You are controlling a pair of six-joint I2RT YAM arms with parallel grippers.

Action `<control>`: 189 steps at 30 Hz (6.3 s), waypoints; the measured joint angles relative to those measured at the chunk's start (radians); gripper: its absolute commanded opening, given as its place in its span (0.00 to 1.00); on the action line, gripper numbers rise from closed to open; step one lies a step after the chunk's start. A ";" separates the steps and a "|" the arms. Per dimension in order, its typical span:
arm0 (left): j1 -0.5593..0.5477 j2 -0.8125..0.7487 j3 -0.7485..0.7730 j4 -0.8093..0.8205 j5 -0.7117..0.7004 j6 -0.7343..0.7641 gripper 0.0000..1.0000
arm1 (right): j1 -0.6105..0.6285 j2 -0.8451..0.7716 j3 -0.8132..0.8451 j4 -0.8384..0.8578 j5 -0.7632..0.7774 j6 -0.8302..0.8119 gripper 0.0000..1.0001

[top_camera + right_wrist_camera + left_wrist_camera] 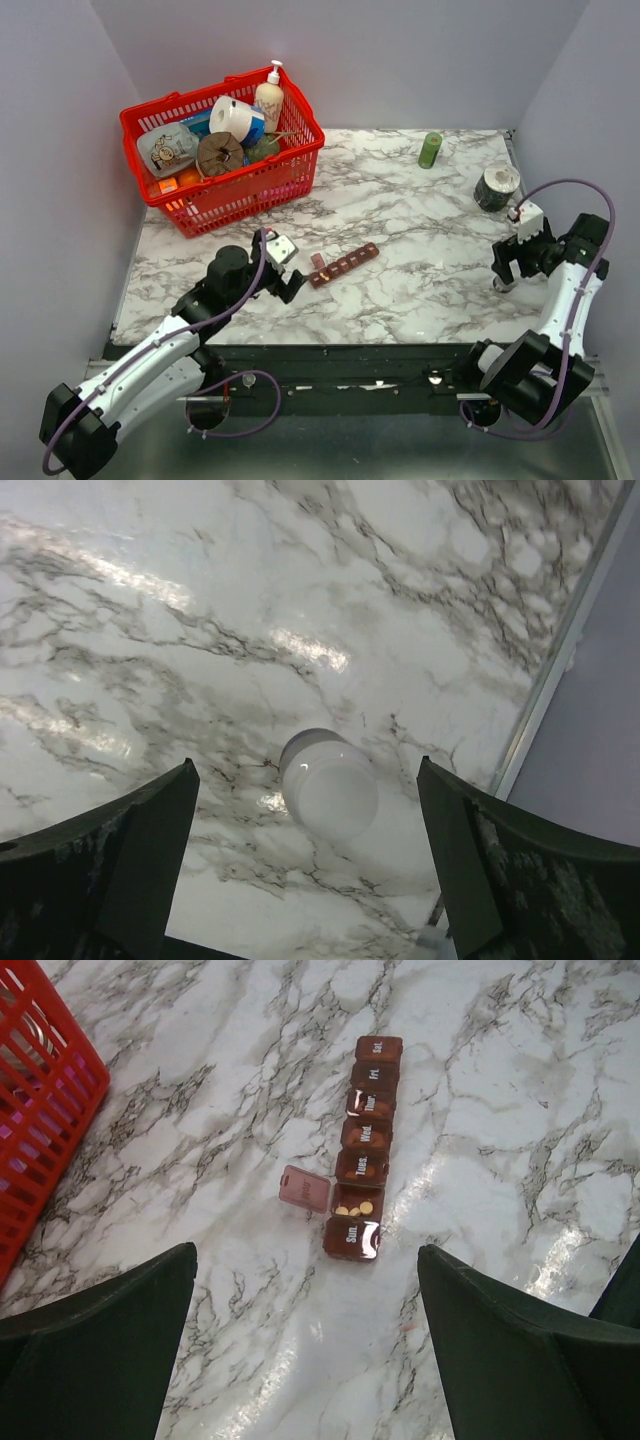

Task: Sort the pills into containers

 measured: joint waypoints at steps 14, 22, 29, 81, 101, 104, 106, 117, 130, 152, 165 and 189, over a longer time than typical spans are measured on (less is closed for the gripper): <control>0.250 0.258 0.107 0.008 0.156 -0.280 0.89 | 0.874 0.241 0.142 -0.241 -0.290 -0.664 0.86; 0.266 0.365 0.061 0.178 0.163 -0.545 0.65 | 1.143 0.602 0.357 -0.062 -0.170 -0.614 0.78; 0.267 0.481 0.019 0.332 0.105 -0.676 0.48 | 1.188 0.764 0.430 0.026 -0.051 -0.578 0.78; 0.253 0.918 0.045 0.773 0.380 -0.852 0.17 | 1.292 0.842 0.467 0.117 0.113 -0.430 0.51; 0.274 0.795 0.070 0.562 0.119 -0.798 0.17 | 1.297 0.842 0.467 0.130 0.124 -0.430 0.48; 0.274 0.827 0.093 0.544 0.107 -0.786 0.16 | 1.298 0.842 0.467 0.130 0.124 -0.430 0.48; 0.274 0.858 0.117 0.536 0.105 -0.776 0.14 | 1.298 0.842 0.467 0.130 0.124 -0.430 0.48; 0.267 0.938 0.122 0.585 0.234 -0.764 0.10 | 1.298 0.844 0.467 0.135 0.124 -0.426 0.47; 0.213 0.860 0.082 0.607 0.325 -0.762 0.06 | 1.298 0.848 0.472 0.137 0.127 -0.412 0.47; 0.100 0.847 0.232 0.217 0.192 -0.635 0.11 | 1.309 0.857 0.484 0.143 0.146 -0.385 0.77; 0.152 0.597 0.225 0.138 0.150 -0.638 0.40 | 1.306 0.833 0.491 0.119 0.140 -0.335 0.80; 0.249 0.135 -0.044 -0.008 -0.129 -0.663 0.53 | 1.454 0.892 0.674 0.001 -0.036 -0.007 0.00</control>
